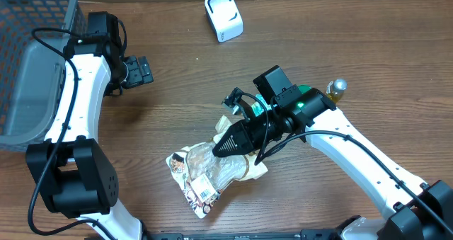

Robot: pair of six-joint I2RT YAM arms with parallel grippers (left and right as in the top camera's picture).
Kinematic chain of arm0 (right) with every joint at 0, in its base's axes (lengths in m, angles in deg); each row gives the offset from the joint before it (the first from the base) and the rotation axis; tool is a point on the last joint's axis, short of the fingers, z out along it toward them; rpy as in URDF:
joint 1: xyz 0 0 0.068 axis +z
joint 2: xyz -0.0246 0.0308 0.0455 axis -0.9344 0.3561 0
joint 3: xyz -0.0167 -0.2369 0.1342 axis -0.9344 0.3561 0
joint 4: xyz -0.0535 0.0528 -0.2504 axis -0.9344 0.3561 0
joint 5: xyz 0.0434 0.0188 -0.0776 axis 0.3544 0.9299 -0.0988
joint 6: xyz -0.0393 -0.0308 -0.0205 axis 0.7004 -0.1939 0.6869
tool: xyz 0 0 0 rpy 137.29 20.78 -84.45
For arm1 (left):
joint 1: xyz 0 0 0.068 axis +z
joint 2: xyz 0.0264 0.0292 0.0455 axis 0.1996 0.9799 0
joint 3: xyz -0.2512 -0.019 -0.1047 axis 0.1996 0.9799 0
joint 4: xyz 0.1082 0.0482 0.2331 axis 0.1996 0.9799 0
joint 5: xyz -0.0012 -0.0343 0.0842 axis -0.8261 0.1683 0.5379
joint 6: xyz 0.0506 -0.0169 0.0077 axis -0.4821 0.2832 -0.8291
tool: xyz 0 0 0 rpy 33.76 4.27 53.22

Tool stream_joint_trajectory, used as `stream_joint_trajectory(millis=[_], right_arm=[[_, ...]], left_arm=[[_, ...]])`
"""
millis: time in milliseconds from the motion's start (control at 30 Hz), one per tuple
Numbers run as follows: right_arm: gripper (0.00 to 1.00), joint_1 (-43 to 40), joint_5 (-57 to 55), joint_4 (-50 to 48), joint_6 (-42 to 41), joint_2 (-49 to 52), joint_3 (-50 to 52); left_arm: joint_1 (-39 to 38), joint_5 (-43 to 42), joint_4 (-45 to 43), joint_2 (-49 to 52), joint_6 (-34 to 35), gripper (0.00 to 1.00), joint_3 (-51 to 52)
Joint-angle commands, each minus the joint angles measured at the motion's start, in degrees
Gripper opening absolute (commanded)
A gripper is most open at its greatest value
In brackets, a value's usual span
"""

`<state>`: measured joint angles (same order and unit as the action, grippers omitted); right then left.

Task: Scan the item barcode
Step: 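Lift the PanTree bag with the right gripper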

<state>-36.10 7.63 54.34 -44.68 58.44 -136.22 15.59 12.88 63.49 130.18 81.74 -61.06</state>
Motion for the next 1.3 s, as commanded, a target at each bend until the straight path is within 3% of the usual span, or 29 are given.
stream_joint_trajectory(millis=[0,333,667,1133,1267], right_arm=[[0.13,-0.15,-4.61,-1.51,-0.39,-1.44,0.11],[0.13,1.05,-24.90,-5.53,-13.66,-1.31,0.13],[0.12,3.72,-35.89,-10.23,-21.16,-0.57,0.20],[0.13,5.01,-38.07,-11.54,-21.11,1.05,0.20],[0.25,5.01,-37.81,-11.56,-21.09,1.05,0.20]], left_arm=[[0.02,0.72,-0.04,-0.76,-0.28,1.00,-0.52],[0.02,0.72,-0.04,-0.76,-0.28,1.00,-0.52],[0.02,0.74,-0.04,-0.76,-0.28,1.00,-0.52],[0.02,0.72,-0.04,-0.76,-0.28,1.00,-0.52],[0.02,0.72,-0.04,-0.76,-0.28,1.00,-0.52]])
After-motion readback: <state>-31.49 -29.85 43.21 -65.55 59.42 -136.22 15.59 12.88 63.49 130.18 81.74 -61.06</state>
